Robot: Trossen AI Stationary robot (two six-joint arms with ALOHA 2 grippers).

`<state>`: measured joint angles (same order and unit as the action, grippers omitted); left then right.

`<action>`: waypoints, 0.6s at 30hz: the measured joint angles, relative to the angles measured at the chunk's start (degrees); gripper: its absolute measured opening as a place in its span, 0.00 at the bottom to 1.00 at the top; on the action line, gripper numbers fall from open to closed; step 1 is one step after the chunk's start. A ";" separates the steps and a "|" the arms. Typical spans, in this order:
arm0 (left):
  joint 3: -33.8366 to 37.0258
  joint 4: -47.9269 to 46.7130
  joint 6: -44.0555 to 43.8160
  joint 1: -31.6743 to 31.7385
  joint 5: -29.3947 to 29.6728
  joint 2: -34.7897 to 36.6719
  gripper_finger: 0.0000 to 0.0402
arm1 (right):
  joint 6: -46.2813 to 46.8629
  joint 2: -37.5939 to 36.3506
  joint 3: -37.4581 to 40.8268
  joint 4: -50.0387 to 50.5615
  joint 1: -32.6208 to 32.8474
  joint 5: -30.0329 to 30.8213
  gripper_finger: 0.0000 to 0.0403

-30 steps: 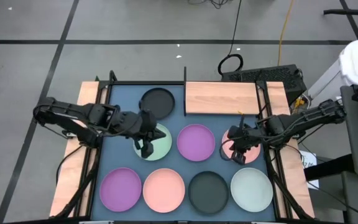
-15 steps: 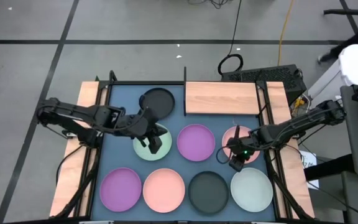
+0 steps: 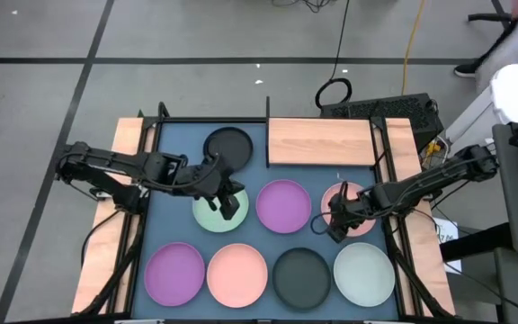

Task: Place and stack plates onto a shelf
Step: Put the top orange plate on the shelf

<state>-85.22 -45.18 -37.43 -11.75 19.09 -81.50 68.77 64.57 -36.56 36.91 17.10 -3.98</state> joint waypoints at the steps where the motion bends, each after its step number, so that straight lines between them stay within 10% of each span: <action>1: -0.03 0.07 0.03 0.19 -0.01 -0.11 0.01 | 0.75 0.17 0.00 -0.45 0.00 1.10 0.57; 18: -0.02 0.95 0.02 0.53 -1.14 -0.28 0.01 | -14.25 5.63 0.31 -3.13 1.25 3.79 0.54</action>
<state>-85.23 -44.23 -37.41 -11.22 17.96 -81.78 54.51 70.20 -36.25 33.78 18.36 -0.19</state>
